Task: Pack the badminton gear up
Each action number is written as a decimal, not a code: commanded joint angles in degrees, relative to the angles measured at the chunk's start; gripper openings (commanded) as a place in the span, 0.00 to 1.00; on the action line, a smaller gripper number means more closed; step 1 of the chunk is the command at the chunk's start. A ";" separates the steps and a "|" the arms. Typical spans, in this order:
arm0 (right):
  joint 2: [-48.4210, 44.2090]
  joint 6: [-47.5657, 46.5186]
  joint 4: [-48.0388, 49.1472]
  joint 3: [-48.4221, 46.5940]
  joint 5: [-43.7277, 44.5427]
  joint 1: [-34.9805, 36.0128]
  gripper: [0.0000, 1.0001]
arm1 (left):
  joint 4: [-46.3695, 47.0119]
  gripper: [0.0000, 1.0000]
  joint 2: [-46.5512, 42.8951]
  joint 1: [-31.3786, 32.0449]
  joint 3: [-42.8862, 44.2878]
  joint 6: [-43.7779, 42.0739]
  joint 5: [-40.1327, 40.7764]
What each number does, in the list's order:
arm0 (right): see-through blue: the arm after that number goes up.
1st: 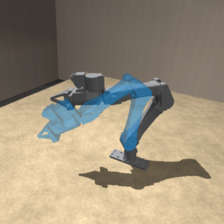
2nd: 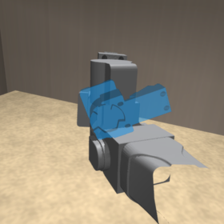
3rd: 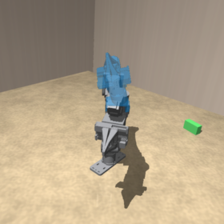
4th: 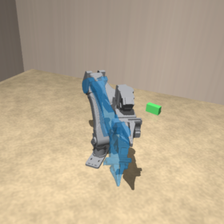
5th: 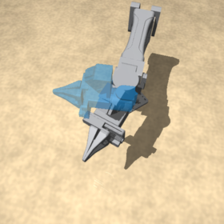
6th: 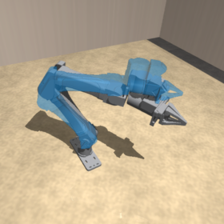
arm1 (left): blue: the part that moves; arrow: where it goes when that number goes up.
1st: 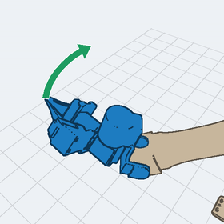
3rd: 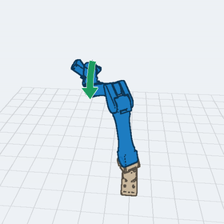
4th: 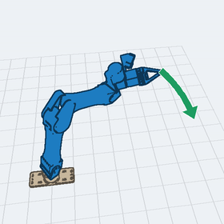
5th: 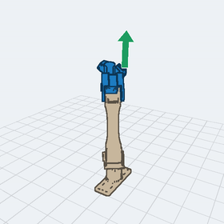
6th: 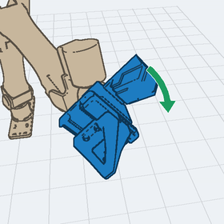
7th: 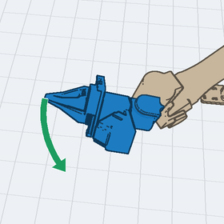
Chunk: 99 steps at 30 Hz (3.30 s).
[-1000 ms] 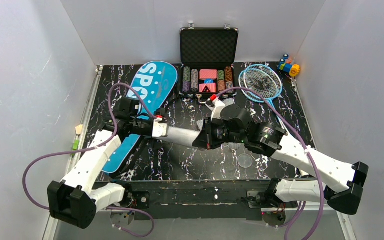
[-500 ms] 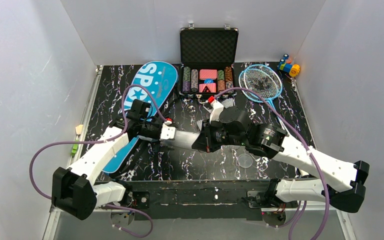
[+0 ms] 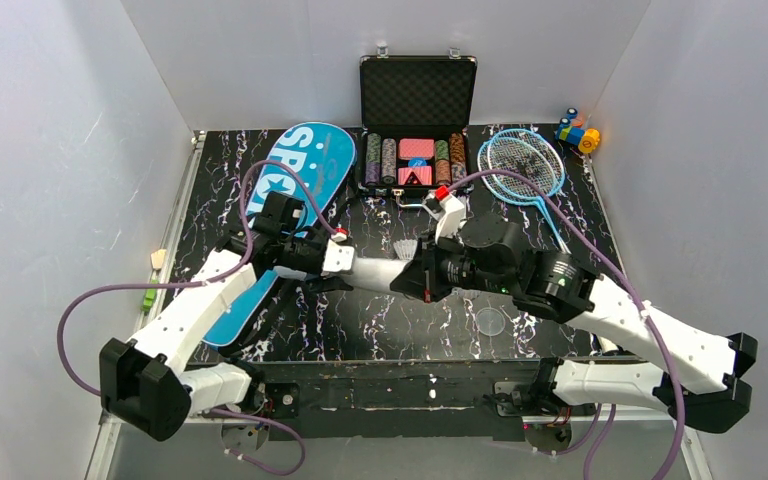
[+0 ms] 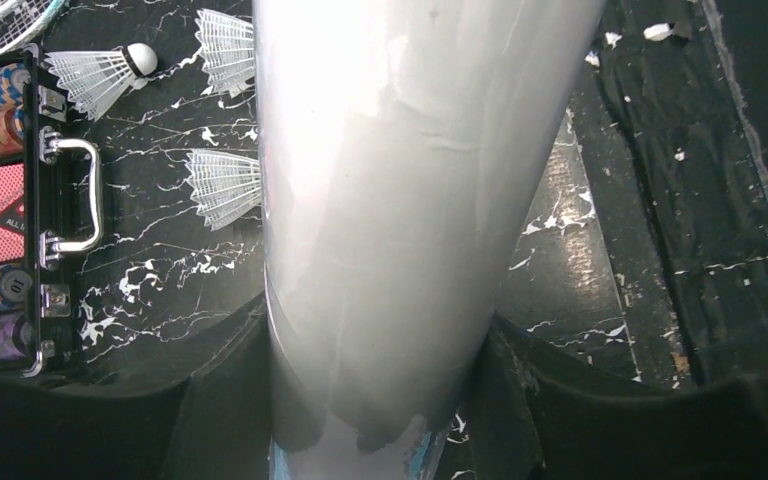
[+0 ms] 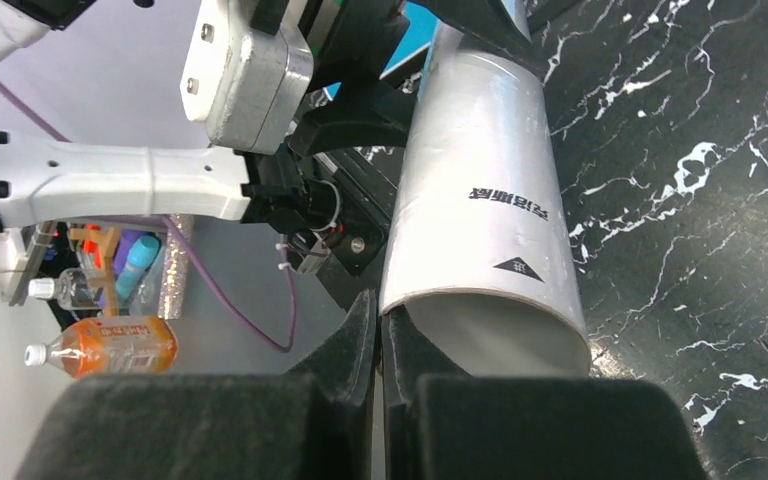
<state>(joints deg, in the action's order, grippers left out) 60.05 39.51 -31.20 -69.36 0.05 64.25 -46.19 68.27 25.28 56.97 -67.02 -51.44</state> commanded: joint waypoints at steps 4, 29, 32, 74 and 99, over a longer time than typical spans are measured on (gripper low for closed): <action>-3.19 -2.60 0.67 -8.18 6.26 0.27 0.37 | -6.58 0.31 -4.47 1.35 6.84 4.94 2.83; 43.79 0.26 -24.42 -42.03 -6.12 -38.55 0.76 | -7.28 0.17 -20.48 0.91 2.69 23.76 25.54; 50.05 1.04 -24.42 -44.23 -5.18 -37.78 0.77 | -7.28 0.18 -22.01 0.91 2.07 23.04 25.45; 59.78 7.82 -15.49 -26.27 -5.79 -33.40 0.39 | -6.16 0.23 -25.43 0.91 -5.09 20.56 27.43; 19.79 6.36 -6.95 -11.47 -2.47 -30.67 0.01 | -2.87 0.23 -25.76 0.91 -6.59 32.30 23.14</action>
<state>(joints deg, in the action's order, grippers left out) 93.32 46.09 -42.68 -84.79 -6.07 32.99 -52.36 43.75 26.37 51.42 -41.32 -25.34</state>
